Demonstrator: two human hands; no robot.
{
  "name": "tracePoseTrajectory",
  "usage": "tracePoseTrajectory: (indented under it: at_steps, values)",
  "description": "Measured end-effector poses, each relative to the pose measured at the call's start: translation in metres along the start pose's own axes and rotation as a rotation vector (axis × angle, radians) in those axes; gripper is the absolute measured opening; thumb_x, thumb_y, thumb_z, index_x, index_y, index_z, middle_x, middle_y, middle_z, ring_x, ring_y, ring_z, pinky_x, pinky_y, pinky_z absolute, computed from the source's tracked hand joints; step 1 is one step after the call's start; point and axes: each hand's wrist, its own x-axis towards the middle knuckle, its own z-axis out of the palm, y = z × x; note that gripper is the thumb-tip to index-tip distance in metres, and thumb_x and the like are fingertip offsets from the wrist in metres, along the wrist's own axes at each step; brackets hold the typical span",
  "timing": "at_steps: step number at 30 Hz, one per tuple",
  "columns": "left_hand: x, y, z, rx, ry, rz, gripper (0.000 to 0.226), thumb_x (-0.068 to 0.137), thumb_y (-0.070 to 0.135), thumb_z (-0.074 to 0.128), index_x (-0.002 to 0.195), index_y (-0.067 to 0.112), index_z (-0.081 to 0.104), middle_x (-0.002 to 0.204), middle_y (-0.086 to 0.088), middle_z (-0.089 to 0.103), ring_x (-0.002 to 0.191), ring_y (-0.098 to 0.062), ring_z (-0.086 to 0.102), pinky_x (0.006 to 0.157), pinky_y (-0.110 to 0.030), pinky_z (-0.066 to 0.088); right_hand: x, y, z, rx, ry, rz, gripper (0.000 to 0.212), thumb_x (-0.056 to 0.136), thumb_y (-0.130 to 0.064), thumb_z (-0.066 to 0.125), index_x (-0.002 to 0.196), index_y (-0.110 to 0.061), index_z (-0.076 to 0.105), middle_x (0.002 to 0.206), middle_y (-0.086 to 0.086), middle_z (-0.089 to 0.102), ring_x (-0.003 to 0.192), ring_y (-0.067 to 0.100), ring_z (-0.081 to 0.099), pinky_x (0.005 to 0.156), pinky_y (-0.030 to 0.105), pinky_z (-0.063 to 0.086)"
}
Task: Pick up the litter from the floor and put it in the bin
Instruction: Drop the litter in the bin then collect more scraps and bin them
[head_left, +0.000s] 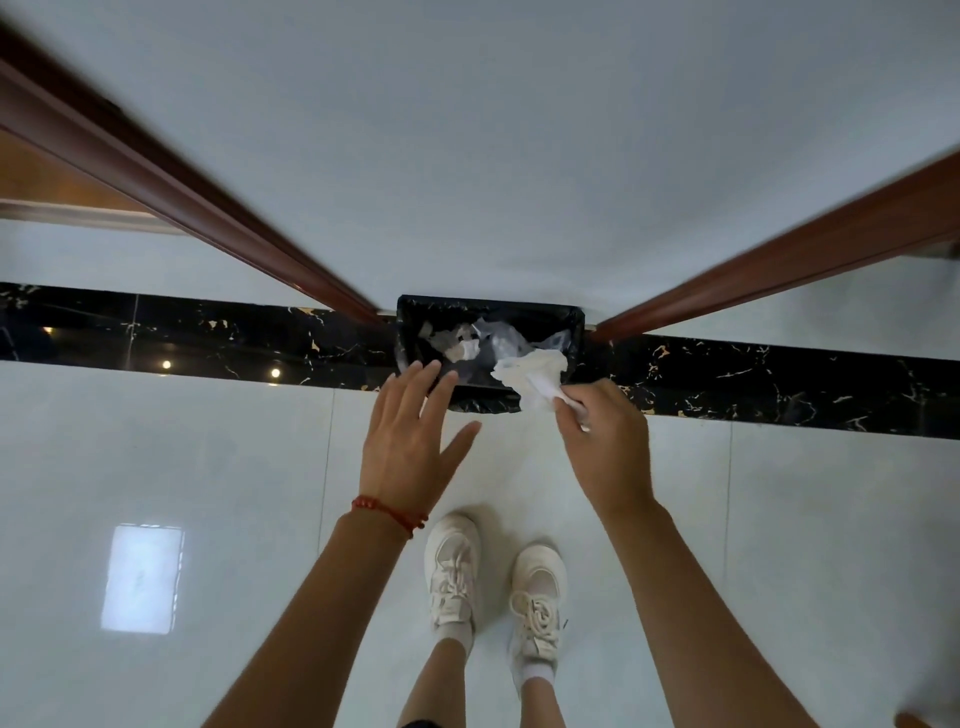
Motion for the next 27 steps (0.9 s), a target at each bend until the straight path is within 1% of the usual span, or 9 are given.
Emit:
tracePoseTrajectory:
  at_steps: [2, 5, 8, 10, 13, 15, 19, 22, 27]
  values:
    - [-0.010, 0.000, -0.002, -0.006, 0.000, -0.030, 0.048, 0.077, 0.024, 0.070, 0.115, -0.003, 0.058, 0.118, -0.026, 0.059, 0.114, -0.041, 0.052, 0.099, -0.052, 0.032, 0.013, -0.003, 0.016, 0.004, -0.029, 0.006, 0.012, 0.083, -0.004, 0.063, 0.090, 0.005, 0.067, 0.081, 0.020, 0.062, 0.069, 0.030, 0.058, 0.059, 0.023, 0.037]
    - [-0.016, -0.006, -0.007, -0.012, 0.008, -0.060, 0.048, 0.078, 0.031, 0.059, 0.113, -0.003, 0.058, 0.116, -0.025, 0.060, 0.112, -0.041, 0.053, 0.097, -0.048, 0.030, 0.031, -0.007, 0.033, 0.004, -0.044, -0.011, 0.014, 0.085, -0.005, 0.061, 0.094, 0.005, 0.066, 0.088, 0.022, 0.061, 0.076, 0.032, 0.059, 0.063, 0.030, 0.045]
    - [-0.017, -0.017, -0.012, 0.003, -0.009, -0.056, 0.048, 0.078, 0.029, 0.063, 0.113, -0.003, 0.058, 0.117, -0.025, 0.059, 0.112, -0.041, 0.052, 0.097, -0.047, 0.031, 0.043, -0.008, 0.041, -0.028, -0.065, 0.001, 0.023, 0.086, -0.009, 0.060, 0.107, 0.000, 0.061, 0.101, 0.020, 0.059, 0.092, 0.033, 0.057, 0.073, 0.040, 0.051]
    - [-0.017, -0.024, -0.014, 0.017, -0.032, -0.053, 0.048, 0.076, 0.024, 0.069, 0.114, -0.004, 0.057, 0.117, -0.026, 0.059, 0.113, -0.041, 0.052, 0.097, -0.051, 0.034, 0.048, -0.006, 0.041, -0.066, -0.084, 0.008, 0.033, 0.086, -0.015, 0.061, 0.116, -0.002, 0.056, 0.116, 0.018, 0.056, 0.108, 0.031, 0.052, 0.084, 0.040, 0.048]
    - [-0.015, -0.029, -0.021, 0.041, -0.072, -0.049, 0.049, 0.076, 0.021, 0.072, 0.115, -0.005, 0.056, 0.118, -0.027, 0.058, 0.114, -0.043, 0.051, 0.094, -0.058, 0.041, 0.045, -0.003, 0.031, -0.121, -0.130, 0.029, 0.050, 0.086, -0.026, 0.061, 0.128, -0.003, 0.047, 0.136, 0.017, 0.044, 0.128, 0.029, 0.036, 0.102, 0.039, 0.036]
    - [-0.015, -0.028, -0.028, 0.055, -0.078, -0.046, 0.050, 0.075, 0.021, 0.072, 0.115, -0.005, 0.056, 0.118, -0.028, 0.058, 0.114, -0.044, 0.051, 0.093, -0.059, 0.041, 0.035, -0.006, 0.017, -0.137, -0.131, 0.014, 0.056, 0.085, -0.029, 0.063, 0.131, -0.003, 0.044, 0.140, 0.018, 0.040, 0.131, 0.030, 0.033, 0.104, 0.041, 0.032]
    - [-0.019, -0.011, -0.048, 0.067, -0.081, -0.028, 0.052, 0.076, 0.025, 0.070, 0.117, -0.003, 0.055, 0.121, -0.026, 0.057, 0.117, -0.042, 0.049, 0.096, -0.057, 0.039, 0.006, -0.015, -0.020, -0.192, -0.073, -0.077, 0.058, 0.080, -0.027, 0.069, 0.125, 0.002, 0.048, 0.133, 0.022, 0.047, 0.125, 0.036, 0.042, 0.099, 0.044, 0.038]
    - [-0.028, 0.010, -0.068, 0.074, -0.098, -0.028, 0.055, 0.077, 0.030, 0.067, 0.120, -0.002, 0.054, 0.125, -0.025, 0.055, 0.120, -0.041, 0.046, 0.098, -0.054, 0.035, -0.018, -0.021, -0.049, -0.234, -0.067, -0.072, 0.058, 0.079, -0.028, 0.070, 0.125, 0.001, 0.049, 0.133, 0.021, 0.049, 0.124, 0.037, 0.044, 0.100, 0.044, 0.036]
    - [-0.048, 0.049, -0.111, 0.096, -0.154, -0.040, 0.058, 0.076, 0.030, 0.071, 0.121, -0.001, 0.053, 0.126, -0.024, 0.054, 0.120, -0.040, 0.046, 0.099, -0.050, 0.031, -0.057, -0.032, -0.099, -0.280, -0.182, 0.006, 0.060, 0.085, -0.037, 0.060, 0.133, -0.006, 0.042, 0.144, 0.014, 0.038, 0.134, 0.029, 0.032, 0.106, 0.040, 0.029]
